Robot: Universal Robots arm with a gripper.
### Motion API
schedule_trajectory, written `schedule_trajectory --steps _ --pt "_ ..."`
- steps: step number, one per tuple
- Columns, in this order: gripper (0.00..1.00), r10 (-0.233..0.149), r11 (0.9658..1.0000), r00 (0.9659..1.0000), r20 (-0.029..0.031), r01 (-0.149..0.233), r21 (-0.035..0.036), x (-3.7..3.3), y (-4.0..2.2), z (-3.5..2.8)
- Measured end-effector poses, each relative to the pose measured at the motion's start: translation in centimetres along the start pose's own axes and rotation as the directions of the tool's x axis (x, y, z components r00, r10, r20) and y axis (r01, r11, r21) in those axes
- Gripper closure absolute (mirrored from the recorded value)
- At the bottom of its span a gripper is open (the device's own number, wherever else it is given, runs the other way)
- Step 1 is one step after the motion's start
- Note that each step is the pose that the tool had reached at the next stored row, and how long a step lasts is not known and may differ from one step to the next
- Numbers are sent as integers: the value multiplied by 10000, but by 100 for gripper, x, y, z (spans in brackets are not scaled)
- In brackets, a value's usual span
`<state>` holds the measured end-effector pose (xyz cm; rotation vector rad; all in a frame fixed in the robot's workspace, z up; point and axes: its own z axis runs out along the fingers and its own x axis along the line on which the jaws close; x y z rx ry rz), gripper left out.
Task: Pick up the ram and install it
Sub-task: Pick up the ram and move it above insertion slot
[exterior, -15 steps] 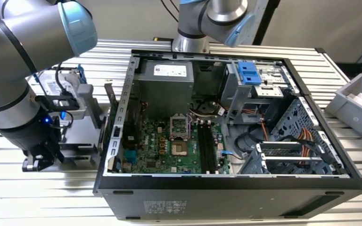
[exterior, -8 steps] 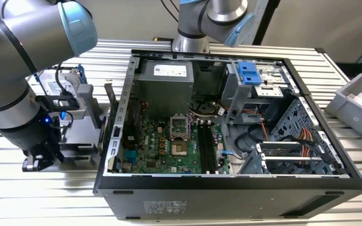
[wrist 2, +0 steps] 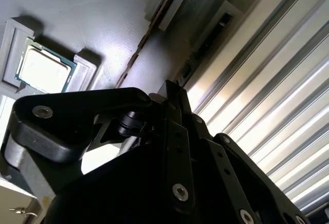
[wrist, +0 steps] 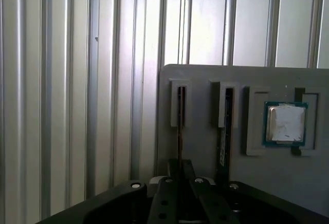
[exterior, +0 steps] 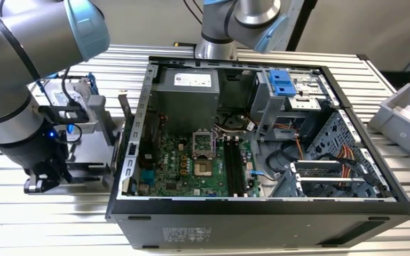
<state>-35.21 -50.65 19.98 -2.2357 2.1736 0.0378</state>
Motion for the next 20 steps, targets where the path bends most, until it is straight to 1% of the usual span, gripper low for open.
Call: schedule_trajectory --steps 20 --pt "100 0 10000 10000 0 0 0 -7 0 -199"
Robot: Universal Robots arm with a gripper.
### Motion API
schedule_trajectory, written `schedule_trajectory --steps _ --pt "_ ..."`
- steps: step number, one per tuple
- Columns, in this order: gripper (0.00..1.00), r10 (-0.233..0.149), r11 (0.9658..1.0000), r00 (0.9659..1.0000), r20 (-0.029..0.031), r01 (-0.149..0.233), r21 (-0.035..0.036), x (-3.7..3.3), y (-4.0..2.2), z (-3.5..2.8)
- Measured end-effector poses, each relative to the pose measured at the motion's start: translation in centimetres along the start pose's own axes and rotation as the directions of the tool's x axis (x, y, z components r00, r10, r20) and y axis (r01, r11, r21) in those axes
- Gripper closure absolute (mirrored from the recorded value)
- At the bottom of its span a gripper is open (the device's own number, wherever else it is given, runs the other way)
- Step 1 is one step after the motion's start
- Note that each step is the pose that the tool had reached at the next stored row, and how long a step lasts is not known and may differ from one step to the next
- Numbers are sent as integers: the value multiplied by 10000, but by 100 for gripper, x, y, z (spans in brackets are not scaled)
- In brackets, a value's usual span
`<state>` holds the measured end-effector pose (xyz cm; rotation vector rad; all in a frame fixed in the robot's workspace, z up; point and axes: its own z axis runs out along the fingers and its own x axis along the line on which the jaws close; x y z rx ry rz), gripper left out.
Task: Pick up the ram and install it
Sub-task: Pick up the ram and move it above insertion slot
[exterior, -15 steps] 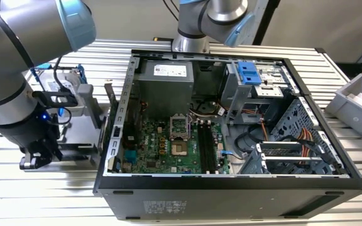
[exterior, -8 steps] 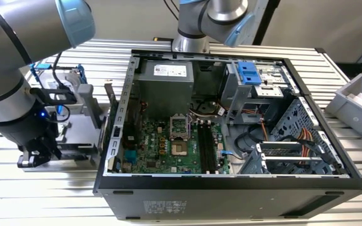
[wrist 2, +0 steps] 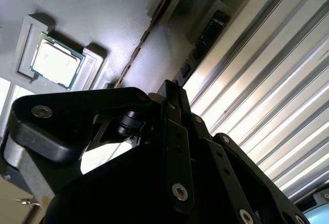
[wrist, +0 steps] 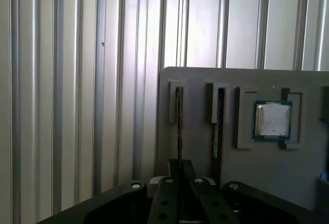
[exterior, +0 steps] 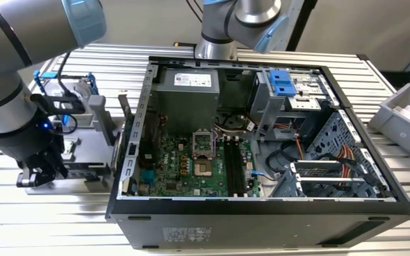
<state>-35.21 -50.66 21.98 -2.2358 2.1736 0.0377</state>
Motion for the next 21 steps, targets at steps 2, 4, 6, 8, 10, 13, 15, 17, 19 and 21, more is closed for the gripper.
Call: schedule_trajectory --steps 2,4,6,8,10,13,15,17,19,21 --pt "100 0 10000 10000 -1 0 -1 -1 0 -28" --pt "100 0 10000 10000 1 0 1 -2 0 -64" --pt "100 0 10000 10000 1 0 1 -3 0 -97" --pt "100 1 10000 10000 1 -1 1 -4 0 -125" --pt "100 4 10000 10000 0 -4 0 -5 0 -149" --pt "100 7 10000 10000 3 -7 4 -5 0 -154" --pt "100 8 10000 10000 0 -8 1 -5 0 -158" --pt "100 9 10000 10000 1 -9 2 -5 0 -159" --pt "100 188 9998 9998 1 -188 7 -5 0 -159" --pt "100 516 9987 9987 1 -516 18 -5 -1 -159"
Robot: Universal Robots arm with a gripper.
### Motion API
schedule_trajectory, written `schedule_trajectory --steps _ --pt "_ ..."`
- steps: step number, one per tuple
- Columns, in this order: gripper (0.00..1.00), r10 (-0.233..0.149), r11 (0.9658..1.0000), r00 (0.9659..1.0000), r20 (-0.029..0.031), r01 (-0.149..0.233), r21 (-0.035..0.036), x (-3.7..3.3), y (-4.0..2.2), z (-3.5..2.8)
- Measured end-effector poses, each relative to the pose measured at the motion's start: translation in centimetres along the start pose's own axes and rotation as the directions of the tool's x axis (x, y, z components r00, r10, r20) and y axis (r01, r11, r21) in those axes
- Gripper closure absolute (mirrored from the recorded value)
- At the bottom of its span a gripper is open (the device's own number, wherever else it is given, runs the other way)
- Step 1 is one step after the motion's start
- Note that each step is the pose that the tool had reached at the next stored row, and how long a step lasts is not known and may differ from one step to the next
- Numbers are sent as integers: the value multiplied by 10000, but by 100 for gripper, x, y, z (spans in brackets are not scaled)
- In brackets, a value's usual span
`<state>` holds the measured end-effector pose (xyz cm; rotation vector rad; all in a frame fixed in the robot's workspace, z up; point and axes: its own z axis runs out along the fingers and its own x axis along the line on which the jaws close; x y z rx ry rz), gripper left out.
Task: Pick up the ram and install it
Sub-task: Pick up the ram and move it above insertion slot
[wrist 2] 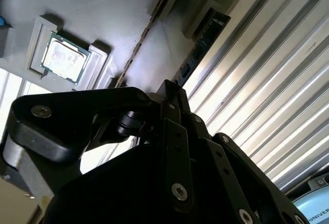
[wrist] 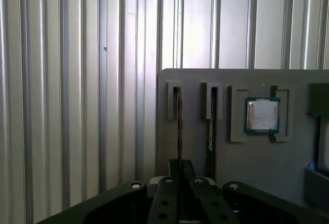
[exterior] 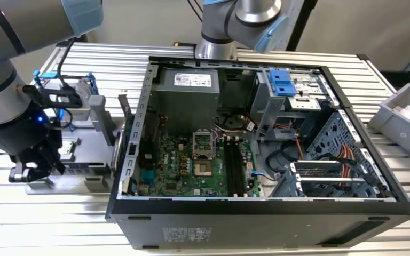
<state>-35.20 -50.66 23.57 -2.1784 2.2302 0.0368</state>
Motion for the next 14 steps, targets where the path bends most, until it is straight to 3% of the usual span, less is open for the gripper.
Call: schedule_trajectory --steps 4,14 --pt "100 309 9995 9995 -1 -309 9 0 1 -5" --pt "100 354 9994 9994 1 -354 12 -2 1 -51"
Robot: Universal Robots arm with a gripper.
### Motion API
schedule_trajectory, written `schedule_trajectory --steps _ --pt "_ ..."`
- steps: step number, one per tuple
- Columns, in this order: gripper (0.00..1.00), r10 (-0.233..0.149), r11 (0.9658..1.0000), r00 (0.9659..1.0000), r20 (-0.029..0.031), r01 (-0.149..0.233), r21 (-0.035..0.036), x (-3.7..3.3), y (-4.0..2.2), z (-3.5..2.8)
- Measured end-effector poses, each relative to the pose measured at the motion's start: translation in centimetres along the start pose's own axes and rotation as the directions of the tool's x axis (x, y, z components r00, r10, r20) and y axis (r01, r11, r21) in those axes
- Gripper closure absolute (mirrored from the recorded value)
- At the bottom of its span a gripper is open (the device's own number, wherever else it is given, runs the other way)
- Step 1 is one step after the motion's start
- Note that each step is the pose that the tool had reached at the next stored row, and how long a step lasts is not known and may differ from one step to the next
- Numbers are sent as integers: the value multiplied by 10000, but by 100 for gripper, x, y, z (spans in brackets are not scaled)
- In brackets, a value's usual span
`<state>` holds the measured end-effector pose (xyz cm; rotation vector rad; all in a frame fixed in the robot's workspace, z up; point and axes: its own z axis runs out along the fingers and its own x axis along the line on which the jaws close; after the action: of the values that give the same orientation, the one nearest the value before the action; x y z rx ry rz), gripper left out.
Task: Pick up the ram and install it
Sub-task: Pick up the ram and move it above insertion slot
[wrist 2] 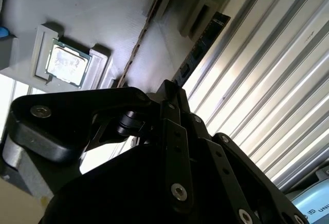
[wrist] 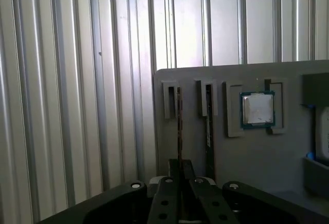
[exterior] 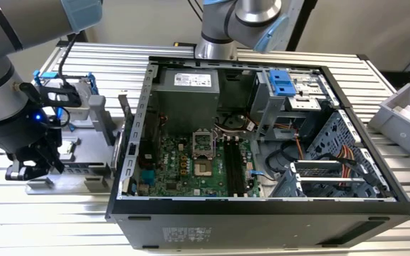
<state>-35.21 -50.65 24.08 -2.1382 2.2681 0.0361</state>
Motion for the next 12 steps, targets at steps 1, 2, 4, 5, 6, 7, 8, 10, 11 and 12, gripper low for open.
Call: schedule_trajectory --steps 1,2,4,5,6,7,8,10,11,12 --pt "100 2 10000 10000 1 -2 1 0 0 -1" --pt "100 3 10000 10000 2 -3 2 0 0 -2" --pt "100 3 10000 10000 0 -3 0 0 0 -6" --pt "100 4 10000 10000 0 -4 0 0 0 -9" --pt "100 4 10000 10000 0 -4 0 0 0 -12" --pt "100 4 10000 10000 -1 -4 -1 -1 0 -16" --pt "100 4 10000 10000 0 -4 0 -1 0 -17" --pt "100 4 10000 10000 0 -4 0 -1 0 -22" --pt "100 4 10000 10000 0 -4 0 -1 0 -25" --pt "100 4 10000 10000 0 -4 0 -1 0 -28"
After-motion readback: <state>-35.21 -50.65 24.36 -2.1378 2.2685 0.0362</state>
